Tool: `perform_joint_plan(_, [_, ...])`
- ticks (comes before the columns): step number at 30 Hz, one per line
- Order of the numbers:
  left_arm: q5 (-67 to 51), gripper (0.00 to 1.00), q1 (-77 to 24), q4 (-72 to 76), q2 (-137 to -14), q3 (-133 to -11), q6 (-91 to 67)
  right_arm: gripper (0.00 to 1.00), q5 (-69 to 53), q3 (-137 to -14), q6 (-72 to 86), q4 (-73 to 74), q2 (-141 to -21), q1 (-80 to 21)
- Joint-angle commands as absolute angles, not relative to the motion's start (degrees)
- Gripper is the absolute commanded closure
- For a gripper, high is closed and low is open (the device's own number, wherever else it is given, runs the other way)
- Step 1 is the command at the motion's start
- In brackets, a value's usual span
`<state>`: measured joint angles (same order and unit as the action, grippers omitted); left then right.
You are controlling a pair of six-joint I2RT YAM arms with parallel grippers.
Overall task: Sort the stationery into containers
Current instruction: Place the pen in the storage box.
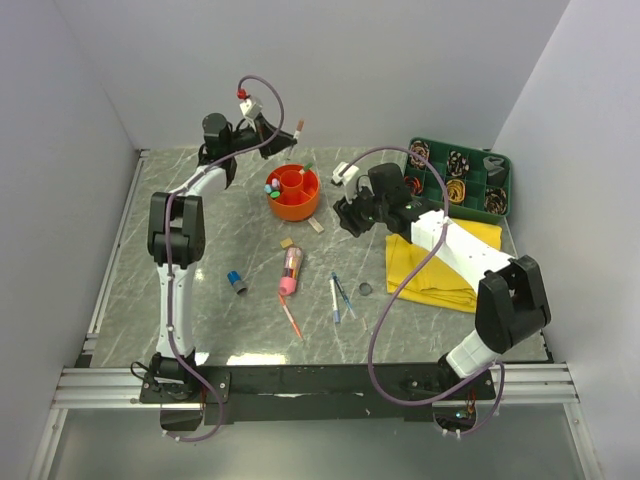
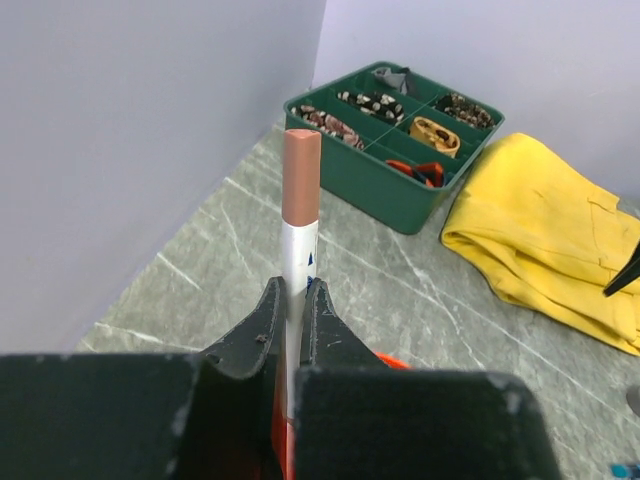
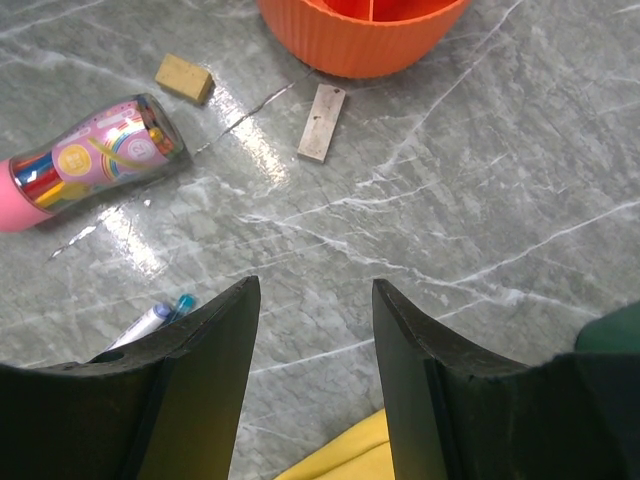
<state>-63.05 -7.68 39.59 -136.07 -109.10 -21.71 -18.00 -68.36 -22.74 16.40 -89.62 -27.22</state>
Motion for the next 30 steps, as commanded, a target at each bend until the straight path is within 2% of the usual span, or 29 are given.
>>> perform_joint_plan(1, [-62.23, 0.98, -7.21, 39.73, -137.55, -110.48, -20.40, 0.43, -17.84, -71.63, -22.06, 16.00, -90.88, -26.89])
perform_joint_plan(19, [-62.14, 0.96, -7.12, 37.00, -141.59, -108.55, -17.76, 0.43, -18.28, -73.65, -21.88, 16.79, -93.60, -26.89])
perform_joint_plan(21, [-62.05, 0.92, -7.12, 36.21, -141.24, -108.02, -16.88, 0.43, -18.46, -73.83, -21.71, 16.79, -93.87, -26.89])
perform_joint_plan(22, [-62.05, 0.84, -7.03, 35.86, -141.07, -107.76, -16.53, 0.43, -18.54, -73.83, -21.80, 16.79, -93.95, -26.81])
perform_joint_plan(24, [-61.96, 0.78, -7.12, 35.16, -140.54, -106.88, -15.13, 0.43, -18.55, -74.09, -21.71, 16.70, -94.04, -26.81])
perform_joint_plan(25, [-62.05, 0.72, -7.12, 34.81, -140.28, -106.61, -14.68, 0.43, -18.54, -74.18, -21.80, 16.61, -94.13, -26.81])
perform_joint_plan(30, [-62.93, 0.61, -7.12, 34.10, -138.43, -104.77, -11.70, 0.43, -18.72, -74.36, -21.88, 16.61, -94.22, -26.81])
